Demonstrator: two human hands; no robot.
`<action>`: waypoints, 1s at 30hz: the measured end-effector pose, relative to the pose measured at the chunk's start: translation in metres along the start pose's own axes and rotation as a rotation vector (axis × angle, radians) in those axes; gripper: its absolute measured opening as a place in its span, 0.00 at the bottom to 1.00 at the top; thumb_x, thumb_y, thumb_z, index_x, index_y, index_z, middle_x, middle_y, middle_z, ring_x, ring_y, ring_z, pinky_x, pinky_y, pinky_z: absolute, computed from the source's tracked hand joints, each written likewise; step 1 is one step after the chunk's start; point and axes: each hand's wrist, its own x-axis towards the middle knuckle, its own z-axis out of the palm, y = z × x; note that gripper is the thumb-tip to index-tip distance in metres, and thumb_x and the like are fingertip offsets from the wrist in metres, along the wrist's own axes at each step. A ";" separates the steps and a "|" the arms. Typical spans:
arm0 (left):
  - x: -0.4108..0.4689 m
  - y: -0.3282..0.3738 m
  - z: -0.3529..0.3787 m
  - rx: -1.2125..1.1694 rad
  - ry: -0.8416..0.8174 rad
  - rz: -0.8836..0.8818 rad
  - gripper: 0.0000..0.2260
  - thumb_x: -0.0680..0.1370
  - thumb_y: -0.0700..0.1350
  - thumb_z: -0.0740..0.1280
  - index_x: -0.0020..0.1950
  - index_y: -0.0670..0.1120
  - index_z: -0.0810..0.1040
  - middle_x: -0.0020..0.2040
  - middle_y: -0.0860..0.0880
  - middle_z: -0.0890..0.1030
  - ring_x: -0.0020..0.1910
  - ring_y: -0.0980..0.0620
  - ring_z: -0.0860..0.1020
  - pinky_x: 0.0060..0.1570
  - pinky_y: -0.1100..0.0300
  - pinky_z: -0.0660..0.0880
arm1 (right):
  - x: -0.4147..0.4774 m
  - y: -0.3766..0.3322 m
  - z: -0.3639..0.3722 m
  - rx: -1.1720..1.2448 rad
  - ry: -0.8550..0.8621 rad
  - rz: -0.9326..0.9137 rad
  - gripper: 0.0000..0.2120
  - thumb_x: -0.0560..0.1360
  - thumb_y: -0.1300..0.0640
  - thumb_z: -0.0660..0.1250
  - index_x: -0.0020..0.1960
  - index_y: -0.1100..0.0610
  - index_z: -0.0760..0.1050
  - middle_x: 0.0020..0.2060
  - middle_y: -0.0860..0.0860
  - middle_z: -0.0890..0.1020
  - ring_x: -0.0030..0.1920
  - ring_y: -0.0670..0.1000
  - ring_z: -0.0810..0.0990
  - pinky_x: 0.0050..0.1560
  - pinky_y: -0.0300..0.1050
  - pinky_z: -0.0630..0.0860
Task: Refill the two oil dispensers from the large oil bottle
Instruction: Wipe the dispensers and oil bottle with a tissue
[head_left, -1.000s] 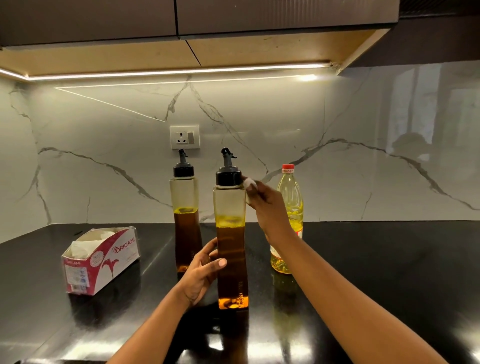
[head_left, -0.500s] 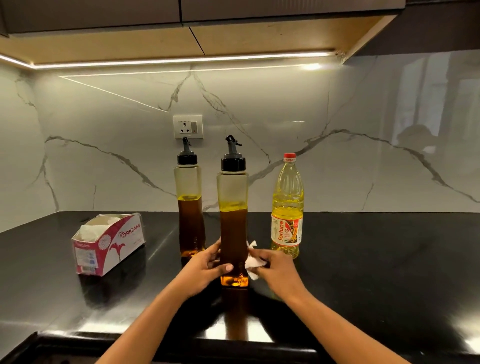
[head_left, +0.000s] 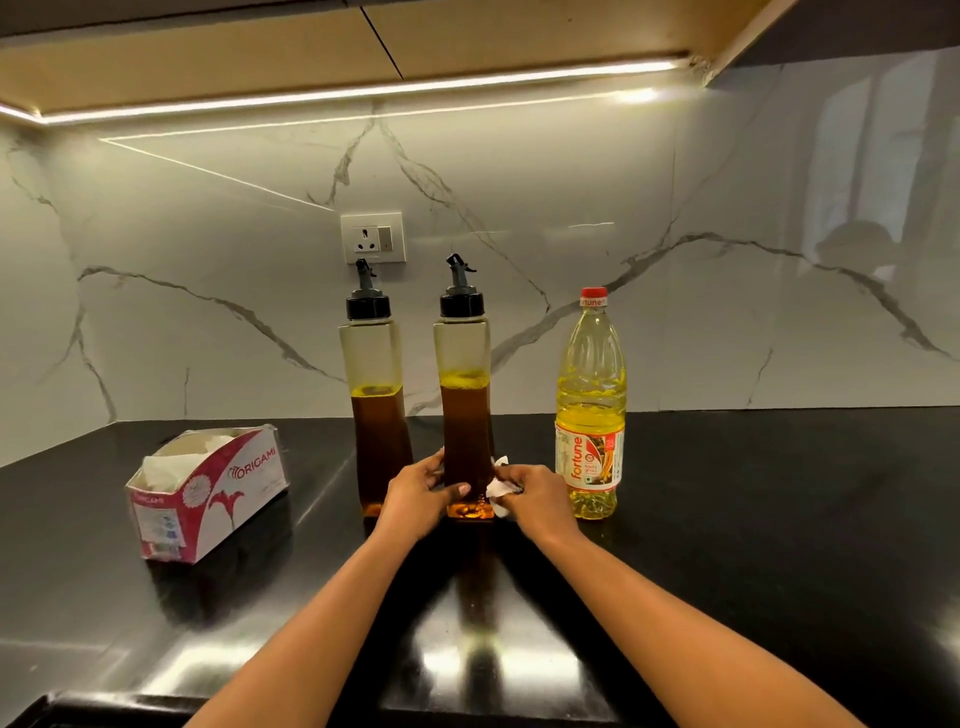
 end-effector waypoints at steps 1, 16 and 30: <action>0.004 -0.002 0.001 0.009 0.004 -0.001 0.32 0.73 0.40 0.73 0.74 0.49 0.65 0.62 0.53 0.80 0.46 0.69 0.76 0.43 0.76 0.73 | 0.002 0.002 0.001 -0.001 -0.005 0.003 0.17 0.73 0.57 0.70 0.61 0.54 0.77 0.55 0.52 0.82 0.55 0.49 0.80 0.55 0.41 0.74; -0.044 0.105 -0.012 0.185 0.318 0.583 0.11 0.77 0.47 0.69 0.59 0.52 0.80 0.46 0.58 0.83 0.43 0.66 0.80 0.47 0.72 0.76 | -0.026 -0.015 -0.086 0.244 0.535 -0.248 0.18 0.73 0.66 0.66 0.57 0.47 0.77 0.51 0.44 0.76 0.52 0.42 0.76 0.51 0.35 0.73; 0.065 0.235 0.058 0.049 -0.149 0.362 0.23 0.74 0.46 0.73 0.67 0.46 0.72 0.59 0.42 0.78 0.49 0.52 0.78 0.44 0.64 0.77 | -0.021 0.008 -0.117 0.505 0.796 -0.121 0.11 0.72 0.64 0.70 0.50 0.51 0.77 0.51 0.46 0.76 0.50 0.38 0.76 0.46 0.24 0.72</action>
